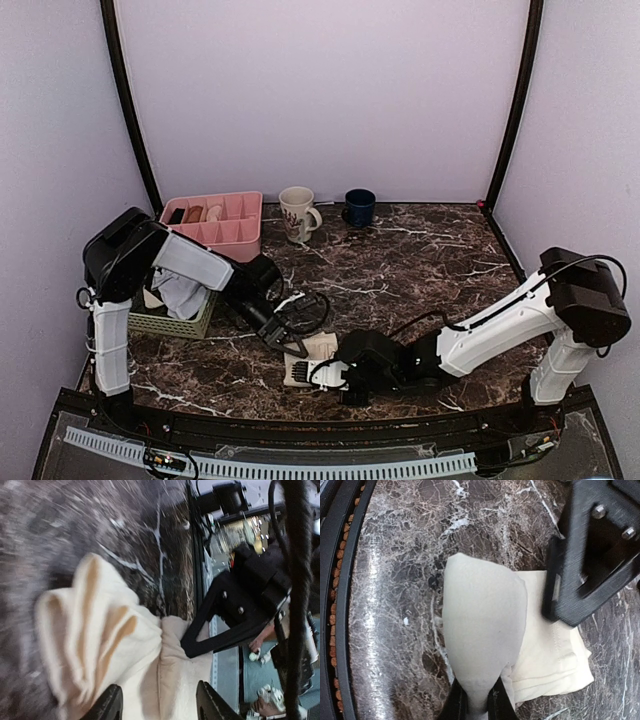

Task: Roll the underwear
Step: Roll the underwear at the center of the board.

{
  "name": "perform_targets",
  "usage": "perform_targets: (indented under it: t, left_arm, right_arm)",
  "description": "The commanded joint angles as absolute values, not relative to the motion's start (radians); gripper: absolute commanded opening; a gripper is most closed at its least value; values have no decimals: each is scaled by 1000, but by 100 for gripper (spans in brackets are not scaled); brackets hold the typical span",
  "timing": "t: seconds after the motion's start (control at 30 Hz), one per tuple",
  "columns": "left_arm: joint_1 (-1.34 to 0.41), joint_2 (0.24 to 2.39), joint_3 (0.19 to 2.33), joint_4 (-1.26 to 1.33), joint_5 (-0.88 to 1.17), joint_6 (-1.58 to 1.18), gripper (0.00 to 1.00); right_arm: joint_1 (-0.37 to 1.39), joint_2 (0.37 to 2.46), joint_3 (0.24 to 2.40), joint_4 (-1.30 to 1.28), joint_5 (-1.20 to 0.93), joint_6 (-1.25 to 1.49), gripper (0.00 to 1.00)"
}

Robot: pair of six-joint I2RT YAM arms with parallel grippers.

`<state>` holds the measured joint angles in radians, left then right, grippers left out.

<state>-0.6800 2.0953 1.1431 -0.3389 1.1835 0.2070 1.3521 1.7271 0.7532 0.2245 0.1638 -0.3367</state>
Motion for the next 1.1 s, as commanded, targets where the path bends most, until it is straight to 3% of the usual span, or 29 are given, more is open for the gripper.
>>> perform_targets:
  t: [0.0,0.37,0.47,0.63,0.7,0.93,1.07]
  left_arm:
    - [-553,1854,1078,-209,1025,121,56]
    - [-479,1350,861,29,571,80,66]
    - [-479,1233,805,31,504,87,80]
    - [-478,1084,712,81,394,-65,87]
    - [-478,1030,677,73,318,-160,98]
    - [-505,962,661,-86,496,25,99]
    - [-643,869,569,-114,422,115,98]
  right_arm:
    - [1348,1731,817,-2,-40,-176,0]
    - [1263,1833,1042,-335,-349,-20,0]
    - [1217,1912,1127,-426,-467,14,0]
    - [1143,2011,1221,-480,-670,66,0]
    - [1112,2040,1232,-478,-742,96,0]
    - [1034,2140,1277,-464,-931,186,0]
    - [999,2170,1272,-428,-995,245,0]
